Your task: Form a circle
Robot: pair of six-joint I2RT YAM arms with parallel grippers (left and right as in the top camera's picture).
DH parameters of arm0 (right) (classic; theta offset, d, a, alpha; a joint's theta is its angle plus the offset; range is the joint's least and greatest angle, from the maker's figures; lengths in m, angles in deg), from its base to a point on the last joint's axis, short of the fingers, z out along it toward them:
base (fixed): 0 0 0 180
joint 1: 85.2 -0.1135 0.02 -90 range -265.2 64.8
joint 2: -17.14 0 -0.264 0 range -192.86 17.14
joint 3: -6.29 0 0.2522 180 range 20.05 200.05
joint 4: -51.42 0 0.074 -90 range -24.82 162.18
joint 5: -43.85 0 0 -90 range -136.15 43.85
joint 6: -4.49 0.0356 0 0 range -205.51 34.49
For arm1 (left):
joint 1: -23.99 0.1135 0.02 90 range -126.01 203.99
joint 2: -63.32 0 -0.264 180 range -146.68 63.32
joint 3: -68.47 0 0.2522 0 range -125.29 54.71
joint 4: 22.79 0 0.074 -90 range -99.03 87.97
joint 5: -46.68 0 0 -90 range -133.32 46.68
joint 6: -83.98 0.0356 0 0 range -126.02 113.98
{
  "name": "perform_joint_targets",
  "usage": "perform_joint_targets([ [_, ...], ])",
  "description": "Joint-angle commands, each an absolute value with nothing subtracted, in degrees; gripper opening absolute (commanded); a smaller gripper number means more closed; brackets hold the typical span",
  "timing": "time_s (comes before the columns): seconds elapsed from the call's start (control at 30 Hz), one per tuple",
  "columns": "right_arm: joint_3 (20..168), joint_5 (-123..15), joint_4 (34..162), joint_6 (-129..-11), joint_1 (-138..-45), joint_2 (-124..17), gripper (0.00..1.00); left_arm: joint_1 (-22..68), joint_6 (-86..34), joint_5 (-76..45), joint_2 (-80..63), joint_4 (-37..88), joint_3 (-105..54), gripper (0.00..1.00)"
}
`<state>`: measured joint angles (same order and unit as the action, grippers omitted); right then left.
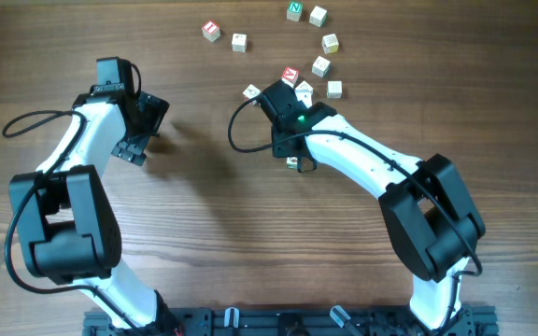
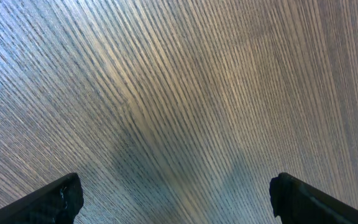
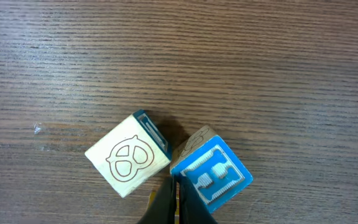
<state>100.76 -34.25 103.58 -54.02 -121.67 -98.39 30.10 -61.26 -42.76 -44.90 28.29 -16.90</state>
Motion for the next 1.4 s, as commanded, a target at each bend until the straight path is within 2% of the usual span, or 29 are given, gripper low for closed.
perform_joint_targets([
  [0.0,100.2,-32.0,103.3,-52.3,-121.5,-99.8,0.05,30.2,-61.8,-42.7,-45.7,28.3,-17.1,1.0],
  [0.33,100.2,-32.0,102.6,-51.9,-121.5,-100.7,0.05,30.2,-61.8,-42.7,-45.7,28.3,-17.1,1.0],
  [0.5,100.7,-32.0,104.2,-52.2,-121.5,-96.2,0.05,30.2,-61.8,-42.7,-45.7,28.3,-17.1,1.0],
  [0.7,101.1,-30.3,98.9,-55.2,-121.3,-85.4,0.05,30.2,-61.8,-42.7,-45.7,28.3,-17.1,1.0],
  [0.87,99.7,-26.9,99.8,-55.3,-116.8,-86.8,0.05,30.2,-61.8,-42.7,-45.7,28.3,-17.1,1.0],
  [1.1,99.4,-44.8,95.2,-57.0,-108.0,-95.7,0.05,30.2,-61.8,-42.7,-45.7,28.3,-17.1,1.0],
  [1.37,99.4,-50.5,91.5,-52.7,-107.6,-96.9,0.05,30.2,-61.8,-42.7,-45.7,28.3,-17.1,1.0],
])
